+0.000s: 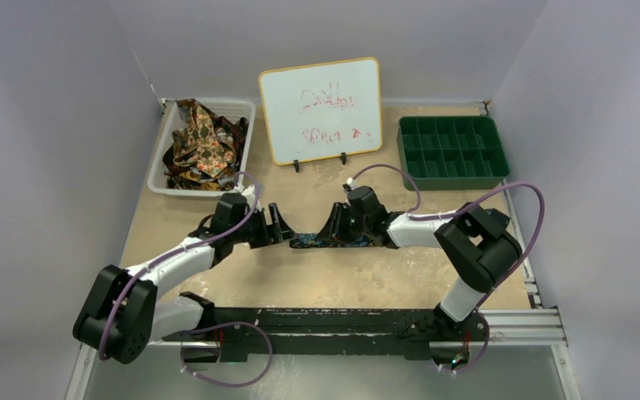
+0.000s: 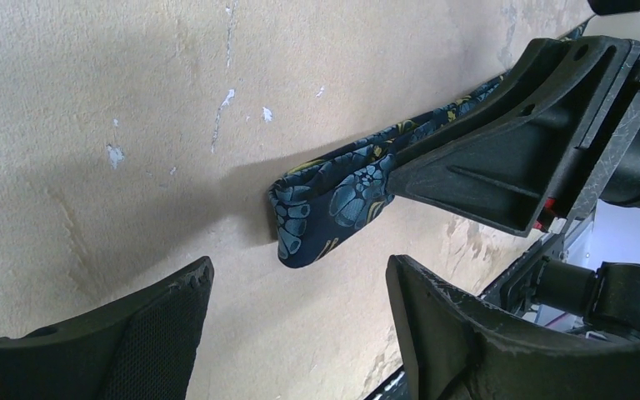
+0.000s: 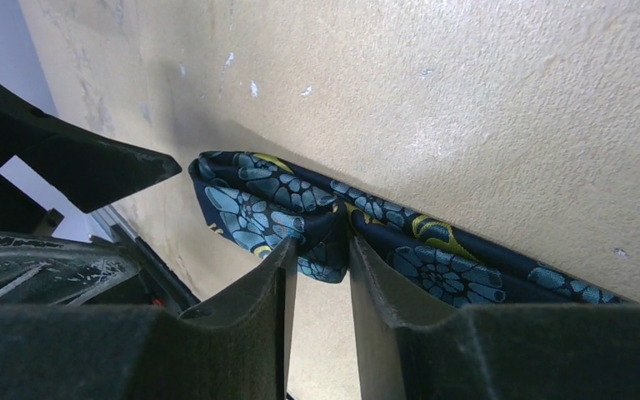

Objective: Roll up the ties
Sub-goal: Roll the tie at the center of the board.

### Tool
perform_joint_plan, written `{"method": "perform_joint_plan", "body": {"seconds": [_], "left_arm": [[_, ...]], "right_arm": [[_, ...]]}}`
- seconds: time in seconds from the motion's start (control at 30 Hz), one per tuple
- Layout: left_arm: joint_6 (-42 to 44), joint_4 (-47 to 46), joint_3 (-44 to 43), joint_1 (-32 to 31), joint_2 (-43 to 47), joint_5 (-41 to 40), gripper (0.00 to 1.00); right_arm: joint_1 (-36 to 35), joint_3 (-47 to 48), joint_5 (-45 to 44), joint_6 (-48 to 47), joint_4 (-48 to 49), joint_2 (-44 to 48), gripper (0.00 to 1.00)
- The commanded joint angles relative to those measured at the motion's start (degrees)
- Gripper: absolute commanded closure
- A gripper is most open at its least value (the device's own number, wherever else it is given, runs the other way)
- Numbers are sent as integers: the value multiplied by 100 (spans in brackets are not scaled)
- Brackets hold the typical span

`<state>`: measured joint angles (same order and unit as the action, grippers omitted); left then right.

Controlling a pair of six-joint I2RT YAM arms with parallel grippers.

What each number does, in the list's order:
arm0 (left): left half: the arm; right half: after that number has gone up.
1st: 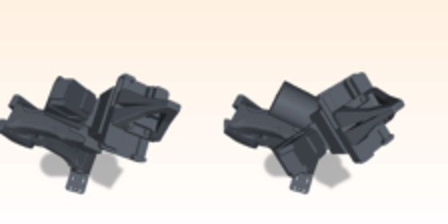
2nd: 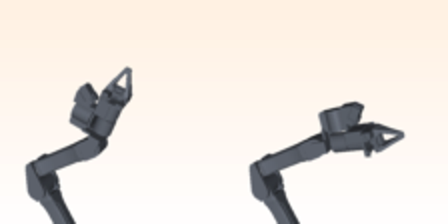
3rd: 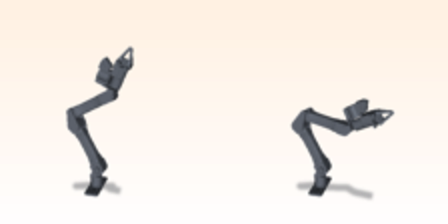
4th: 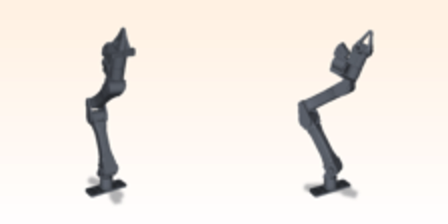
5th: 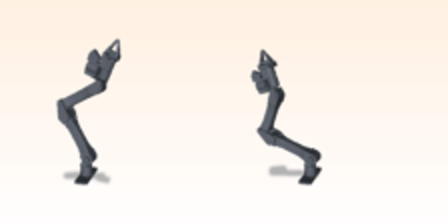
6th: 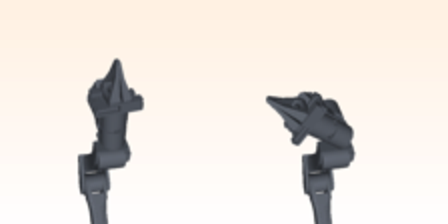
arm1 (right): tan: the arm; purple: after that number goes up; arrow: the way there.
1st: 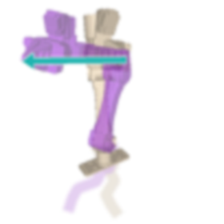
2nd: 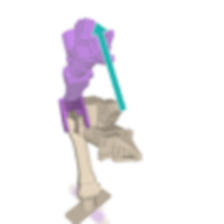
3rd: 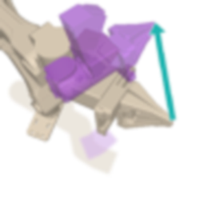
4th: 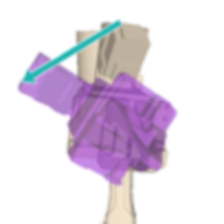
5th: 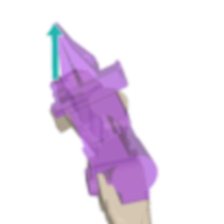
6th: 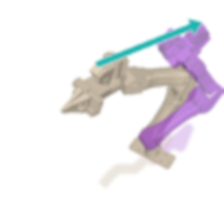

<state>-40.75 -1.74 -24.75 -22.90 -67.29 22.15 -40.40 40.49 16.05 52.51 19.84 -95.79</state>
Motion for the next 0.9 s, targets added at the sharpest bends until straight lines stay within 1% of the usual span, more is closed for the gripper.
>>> {"method": "perform_joint_plan", "body": {"seconds": [0.0,0.23,0.43,0.53,0.73,0.8,0.87], "left_arm": [[185,-508,99,28,-149,114,26],[78,-1118,154,31,-557,353,26],[-149,-1766,268,31,-1007,445,31],[-211,-2082,321,31,-1212,625,33],[-372,-2553,544,78,-1388,746,40],[-397,-2650,574,90,-1458,793,46],[-433,-2724,615,122,-1471,804,48]], "right_arm": [[37,145,93,-22,113,-94,69],[94,161,135,-48,79,-216,72],[142,159,243,-55,97,-311,74],[163,154,271,-62,91,-372,76],[186,157,354,-51,117,-458,81],[203,137,361,-39,138,-471,81],[212,147,388,-51,137,-519,82]]}}
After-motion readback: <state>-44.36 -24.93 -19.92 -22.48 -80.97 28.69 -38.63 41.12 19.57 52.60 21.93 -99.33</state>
